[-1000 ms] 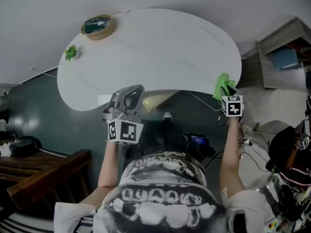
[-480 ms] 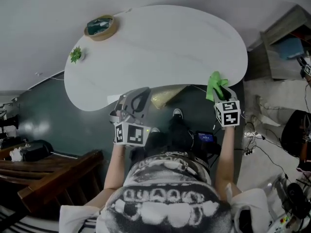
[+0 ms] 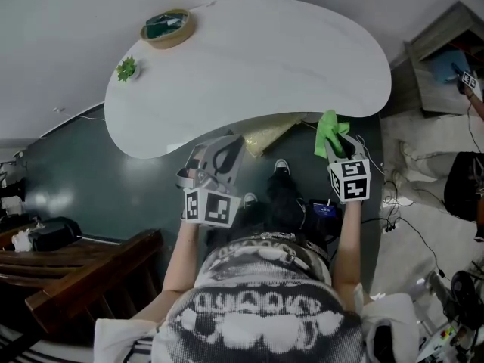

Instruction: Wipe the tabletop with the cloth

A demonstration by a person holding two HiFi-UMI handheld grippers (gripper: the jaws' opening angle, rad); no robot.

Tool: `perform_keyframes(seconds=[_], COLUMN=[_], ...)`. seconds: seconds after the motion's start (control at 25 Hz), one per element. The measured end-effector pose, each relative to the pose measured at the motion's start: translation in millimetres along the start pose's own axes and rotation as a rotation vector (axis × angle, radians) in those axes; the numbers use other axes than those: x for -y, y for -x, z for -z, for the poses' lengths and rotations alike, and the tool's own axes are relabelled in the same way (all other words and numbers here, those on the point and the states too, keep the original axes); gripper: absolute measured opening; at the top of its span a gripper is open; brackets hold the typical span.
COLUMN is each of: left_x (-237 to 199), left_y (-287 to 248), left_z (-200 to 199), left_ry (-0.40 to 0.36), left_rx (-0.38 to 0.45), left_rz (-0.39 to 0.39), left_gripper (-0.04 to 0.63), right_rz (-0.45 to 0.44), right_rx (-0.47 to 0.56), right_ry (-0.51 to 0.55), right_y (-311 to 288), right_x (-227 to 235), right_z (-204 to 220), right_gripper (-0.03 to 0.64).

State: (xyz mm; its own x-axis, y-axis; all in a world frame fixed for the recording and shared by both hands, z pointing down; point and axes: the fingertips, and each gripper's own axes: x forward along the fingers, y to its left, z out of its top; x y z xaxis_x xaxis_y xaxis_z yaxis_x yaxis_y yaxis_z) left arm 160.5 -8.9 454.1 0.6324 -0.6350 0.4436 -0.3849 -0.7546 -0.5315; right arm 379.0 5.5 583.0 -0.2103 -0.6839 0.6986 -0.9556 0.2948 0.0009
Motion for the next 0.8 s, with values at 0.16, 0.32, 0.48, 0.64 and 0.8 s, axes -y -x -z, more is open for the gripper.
perform_keyframes(seconds=[0.16,0.32,0.48,0.64,0.8], left_x=[3,9,22,38,52], left_y=[32,64,92,118,140], left_z=[18,33,43,53,59], left_ry=[0.009,0.015,0.019,0.022,0.012], left_rx=[0.0,0.015,0.033,0.055,0.074], left_rz=[-0.008,-0.015,-0.01,0.007,0.022], left_gripper=[0.018,0.018,0.018,0.018,0.018], right_rz=[0.0,-0.01,-0.03,-0.054,-0.078], right_rx=[0.01,0.022,0.042,0.069,0.089], right_ry=[0.019,0.043,0.065,0.099,0.131], right_y=[14,24,37,53,69], right_x=[-39,-84,-129,-176,-215], right_z=[3,5,9,12,18], right_gripper=[0.118,0.118,0.118,0.118,0.118])
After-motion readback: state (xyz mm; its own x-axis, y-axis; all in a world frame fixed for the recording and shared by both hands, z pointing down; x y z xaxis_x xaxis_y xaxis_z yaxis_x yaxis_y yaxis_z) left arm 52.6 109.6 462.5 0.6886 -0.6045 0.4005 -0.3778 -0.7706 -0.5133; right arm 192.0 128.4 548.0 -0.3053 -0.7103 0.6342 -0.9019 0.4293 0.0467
